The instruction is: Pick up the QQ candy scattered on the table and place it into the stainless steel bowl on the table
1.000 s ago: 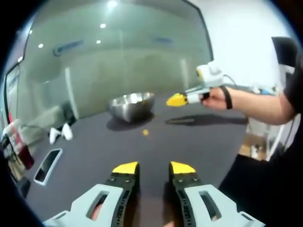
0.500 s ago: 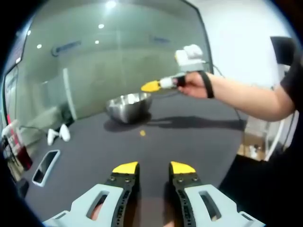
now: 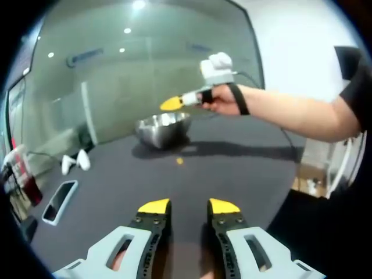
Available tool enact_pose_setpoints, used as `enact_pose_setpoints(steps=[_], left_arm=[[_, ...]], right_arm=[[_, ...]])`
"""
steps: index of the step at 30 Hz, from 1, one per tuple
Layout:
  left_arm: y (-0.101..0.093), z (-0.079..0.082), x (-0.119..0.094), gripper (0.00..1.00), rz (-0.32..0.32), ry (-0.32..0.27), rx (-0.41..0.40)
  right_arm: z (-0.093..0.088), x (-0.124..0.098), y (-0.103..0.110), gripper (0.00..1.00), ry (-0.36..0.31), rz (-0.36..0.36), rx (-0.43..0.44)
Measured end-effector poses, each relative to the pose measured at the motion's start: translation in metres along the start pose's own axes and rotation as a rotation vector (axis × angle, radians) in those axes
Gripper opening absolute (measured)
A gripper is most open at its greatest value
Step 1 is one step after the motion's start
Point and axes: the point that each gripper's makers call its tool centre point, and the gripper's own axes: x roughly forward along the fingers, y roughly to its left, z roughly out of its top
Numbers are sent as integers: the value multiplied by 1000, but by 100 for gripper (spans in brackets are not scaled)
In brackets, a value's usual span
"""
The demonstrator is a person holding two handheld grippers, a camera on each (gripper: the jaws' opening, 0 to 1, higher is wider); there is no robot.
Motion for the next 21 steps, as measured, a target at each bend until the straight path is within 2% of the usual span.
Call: enact_pose_setpoints(steps=[2,10,12,13,18,21], left_arm=[[0,0,0,27,-1,1,-1],[-3,0,3,27,-6,7,7],[-4,2,3,27,-7,6,11],[-5,2,2,27,-6,4,12],[-4,5,3,27,-2,5,20],[-5,6,3,27,-5,7,27]], right_arm=[[0,-1,-6,23,-1,-3,12],[4,-18,-5,22,-18,22,22],[1,-27,3,21,-24,27,24],[-1,-34,-2,19,-34,16,23],[-27,-52,7,18,-16,39,47],[-48,-73,13,19,5,57,27]])
